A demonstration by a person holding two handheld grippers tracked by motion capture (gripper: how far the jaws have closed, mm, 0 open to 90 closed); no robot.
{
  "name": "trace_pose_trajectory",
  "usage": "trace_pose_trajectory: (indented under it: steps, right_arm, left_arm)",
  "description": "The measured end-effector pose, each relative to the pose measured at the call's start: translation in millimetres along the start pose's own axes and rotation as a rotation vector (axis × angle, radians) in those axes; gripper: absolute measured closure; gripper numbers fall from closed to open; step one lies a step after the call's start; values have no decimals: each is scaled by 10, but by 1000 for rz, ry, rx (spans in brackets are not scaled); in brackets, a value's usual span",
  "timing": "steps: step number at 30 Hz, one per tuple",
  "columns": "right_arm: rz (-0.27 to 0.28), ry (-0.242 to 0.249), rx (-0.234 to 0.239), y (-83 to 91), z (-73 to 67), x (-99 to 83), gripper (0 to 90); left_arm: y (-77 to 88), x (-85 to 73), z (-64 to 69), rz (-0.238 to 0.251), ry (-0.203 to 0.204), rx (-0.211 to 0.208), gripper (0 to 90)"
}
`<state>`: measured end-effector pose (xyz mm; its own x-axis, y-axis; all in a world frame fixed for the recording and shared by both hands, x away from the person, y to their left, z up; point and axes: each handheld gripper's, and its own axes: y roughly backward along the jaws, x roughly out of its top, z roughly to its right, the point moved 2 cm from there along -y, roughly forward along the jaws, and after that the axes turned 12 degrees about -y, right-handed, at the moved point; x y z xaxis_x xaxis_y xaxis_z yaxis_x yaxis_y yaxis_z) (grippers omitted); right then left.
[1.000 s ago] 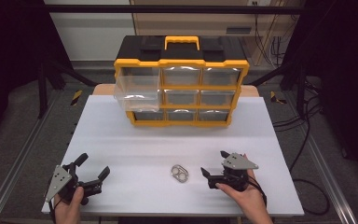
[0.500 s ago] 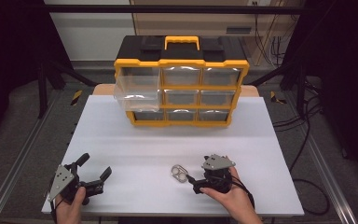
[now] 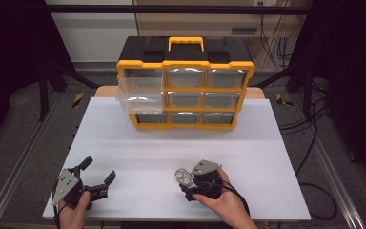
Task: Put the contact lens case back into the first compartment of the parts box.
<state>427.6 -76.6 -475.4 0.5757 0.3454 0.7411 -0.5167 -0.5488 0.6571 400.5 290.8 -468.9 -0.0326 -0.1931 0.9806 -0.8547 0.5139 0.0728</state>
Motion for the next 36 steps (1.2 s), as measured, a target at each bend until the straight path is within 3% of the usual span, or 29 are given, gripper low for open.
trace_pose_trajectory:
  steps: [8,13,25,33,36]
  right_arm:
    - [-36,-15,-15,-106,7,41,296]
    - [-56,-28,-1,-158,18,59,370]
    - [-122,8,-16,-302,-23,78,487]
    - [-115,5,-8,-302,-18,79,492]
    - [-81,-16,2,-250,2,126,492]
  left_arm:
    - [-6,5,-7,0,-2,3,2]
    - [1,12,-7,0,-5,5,2]
    - [-45,7,27,-27,-35,0,2]
    - [-59,5,39,-35,-40,-4,2]
    - [-54,5,41,-36,-40,-4,3]
